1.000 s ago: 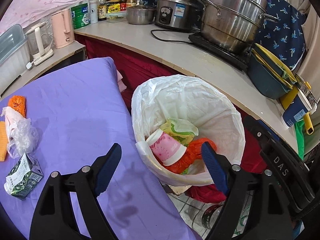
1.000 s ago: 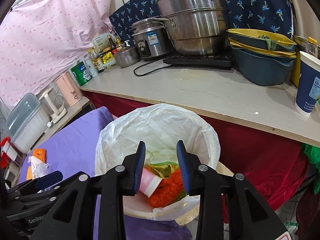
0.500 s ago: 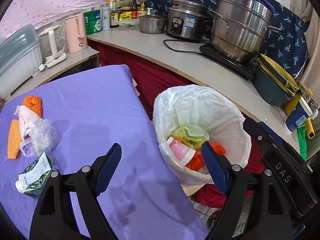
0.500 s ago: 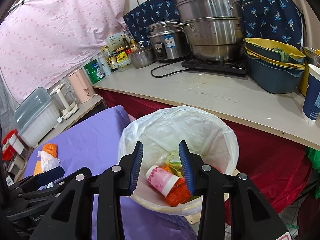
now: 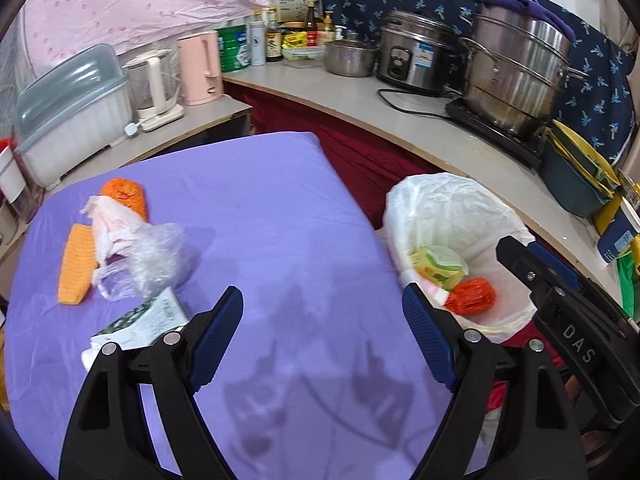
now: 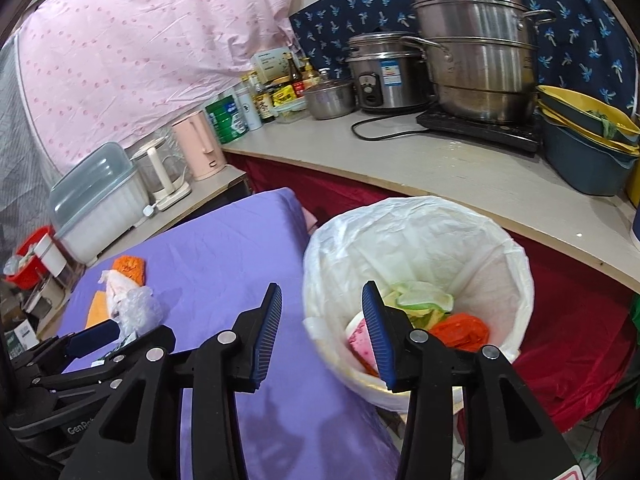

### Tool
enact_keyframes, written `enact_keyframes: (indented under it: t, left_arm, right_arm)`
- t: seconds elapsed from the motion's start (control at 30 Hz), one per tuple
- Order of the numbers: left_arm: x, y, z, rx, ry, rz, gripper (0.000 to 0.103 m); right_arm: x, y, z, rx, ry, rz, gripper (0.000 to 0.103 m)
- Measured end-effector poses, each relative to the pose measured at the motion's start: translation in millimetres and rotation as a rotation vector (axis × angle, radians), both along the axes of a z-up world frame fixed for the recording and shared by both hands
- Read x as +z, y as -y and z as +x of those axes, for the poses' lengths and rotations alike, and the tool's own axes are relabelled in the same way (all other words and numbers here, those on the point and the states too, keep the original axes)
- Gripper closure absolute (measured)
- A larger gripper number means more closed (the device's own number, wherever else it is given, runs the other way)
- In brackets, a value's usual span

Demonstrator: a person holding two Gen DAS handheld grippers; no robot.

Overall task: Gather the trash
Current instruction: 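Move both open grippers back over the green-white milk carton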

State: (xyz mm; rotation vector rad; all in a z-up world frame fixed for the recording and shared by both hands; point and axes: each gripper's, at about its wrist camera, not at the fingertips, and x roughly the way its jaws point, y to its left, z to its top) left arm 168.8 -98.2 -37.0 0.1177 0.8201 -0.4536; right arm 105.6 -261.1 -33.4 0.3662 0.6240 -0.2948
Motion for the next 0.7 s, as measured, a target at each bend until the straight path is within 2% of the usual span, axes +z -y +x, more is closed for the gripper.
enact_keyframes:
  t: [0.3,0.47,0.7]
  left_arm:
    - [-14,-70,11,0.095,-0.007,0.042,0.025]
    - [-32,-108,15,0.164,-0.023,0.101,0.025]
    - [-53,-161,25,0.271,-0.077,0.111,0.025]
  right_arm:
    - [-12,-50,19,0.093,-0.03,0.01,0.061]
    - [-23,-80,31,0.146,-0.058,0.015,0.061]
    - [-40,-120,49,0.221,-0.096,0.034,0.061]
